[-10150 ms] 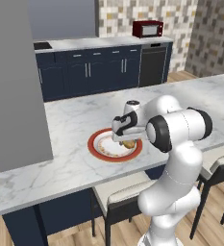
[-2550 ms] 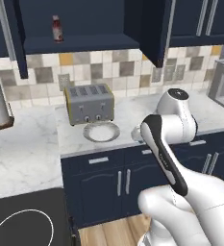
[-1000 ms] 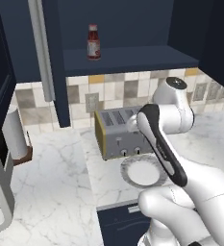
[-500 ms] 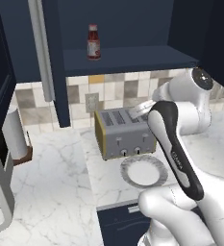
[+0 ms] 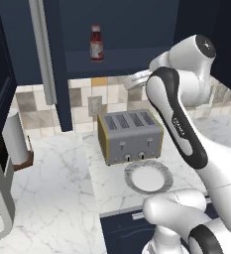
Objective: Move the hot dog bun to the plate on the dining table and place the condiment next to that plate. Then navigate to the fridge and take the sausage and place it on the plate as well.
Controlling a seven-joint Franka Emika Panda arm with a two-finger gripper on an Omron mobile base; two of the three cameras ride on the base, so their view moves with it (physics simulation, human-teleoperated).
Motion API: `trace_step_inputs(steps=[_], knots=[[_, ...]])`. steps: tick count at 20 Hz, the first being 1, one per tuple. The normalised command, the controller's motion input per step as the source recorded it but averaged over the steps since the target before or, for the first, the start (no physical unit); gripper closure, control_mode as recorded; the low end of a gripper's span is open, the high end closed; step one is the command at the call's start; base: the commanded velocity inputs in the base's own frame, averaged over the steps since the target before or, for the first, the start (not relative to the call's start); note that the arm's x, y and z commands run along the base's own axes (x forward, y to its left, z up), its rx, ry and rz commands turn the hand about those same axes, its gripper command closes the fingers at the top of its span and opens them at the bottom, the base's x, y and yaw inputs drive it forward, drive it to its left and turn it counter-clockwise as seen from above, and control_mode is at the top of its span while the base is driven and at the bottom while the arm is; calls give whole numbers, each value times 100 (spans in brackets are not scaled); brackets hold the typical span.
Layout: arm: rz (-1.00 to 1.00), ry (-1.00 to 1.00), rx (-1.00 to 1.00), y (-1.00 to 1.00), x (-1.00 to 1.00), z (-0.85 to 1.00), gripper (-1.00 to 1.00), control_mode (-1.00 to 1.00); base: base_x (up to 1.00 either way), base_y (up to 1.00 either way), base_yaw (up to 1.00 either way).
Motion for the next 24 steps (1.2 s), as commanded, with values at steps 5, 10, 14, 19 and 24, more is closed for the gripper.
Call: trace_step_inputs(steps=[5,10,14,19,24], knots=[[0,-1,11,19,42,50,-100,-100,0,0,0],[0,-4,9,32,62,35,-100,-100,0,0,0],[0,-9,7,37,66,36,-100,-100,0,0,0],[0,-14,5,25,49,30,-100,-100,0,0,0],[0,-6,0,4,47,19,-100,-100,0,0,0]])
